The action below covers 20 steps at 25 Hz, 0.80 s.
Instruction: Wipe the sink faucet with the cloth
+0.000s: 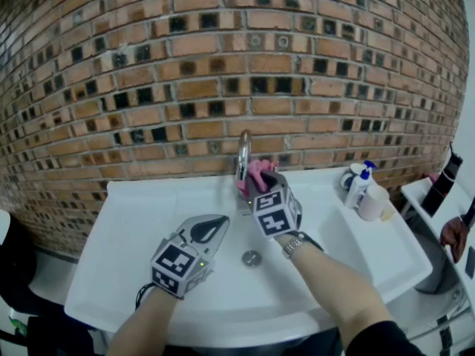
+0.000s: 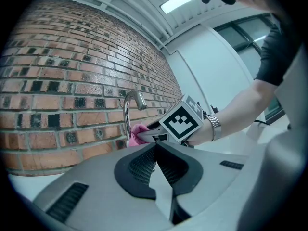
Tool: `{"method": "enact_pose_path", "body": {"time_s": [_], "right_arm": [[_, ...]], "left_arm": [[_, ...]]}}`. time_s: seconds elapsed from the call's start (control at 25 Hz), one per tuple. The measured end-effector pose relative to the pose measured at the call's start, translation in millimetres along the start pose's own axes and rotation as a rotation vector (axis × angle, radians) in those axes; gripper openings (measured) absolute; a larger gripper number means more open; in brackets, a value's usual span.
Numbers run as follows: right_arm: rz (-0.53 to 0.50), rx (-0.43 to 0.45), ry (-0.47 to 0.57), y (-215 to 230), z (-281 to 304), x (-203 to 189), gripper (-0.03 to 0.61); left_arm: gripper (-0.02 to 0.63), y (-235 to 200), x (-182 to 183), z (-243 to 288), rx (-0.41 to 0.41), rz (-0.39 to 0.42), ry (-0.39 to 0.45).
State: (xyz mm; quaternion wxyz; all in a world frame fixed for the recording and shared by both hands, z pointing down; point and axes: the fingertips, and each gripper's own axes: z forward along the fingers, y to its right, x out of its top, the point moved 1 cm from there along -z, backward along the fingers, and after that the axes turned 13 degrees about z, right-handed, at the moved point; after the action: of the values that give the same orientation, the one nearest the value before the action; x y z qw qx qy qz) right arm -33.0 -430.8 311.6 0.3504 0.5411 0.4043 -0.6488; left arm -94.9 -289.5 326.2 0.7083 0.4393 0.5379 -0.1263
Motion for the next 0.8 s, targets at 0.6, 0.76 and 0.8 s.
{"method": "enact_pose_path", "body": {"time_s": [0.6, 0.76, 0.8], "right_arm": [[0.012, 0.040, -0.094, -9, -1, -47, 0.097], [0.023, 0.059, -0.124, -12, 0, -57, 0.095], [0.025, 0.065, -0.130, -13, 1, -59, 0.095]], "left_arm": [[0.008, 2, -2, 1, -0.008, 0.007, -0.008], [0.008, 2, -4, 2, -0.014, 0.015, -0.008], [0.008, 2, -4, 2, -0.015, 0.016, -0.009]]}}
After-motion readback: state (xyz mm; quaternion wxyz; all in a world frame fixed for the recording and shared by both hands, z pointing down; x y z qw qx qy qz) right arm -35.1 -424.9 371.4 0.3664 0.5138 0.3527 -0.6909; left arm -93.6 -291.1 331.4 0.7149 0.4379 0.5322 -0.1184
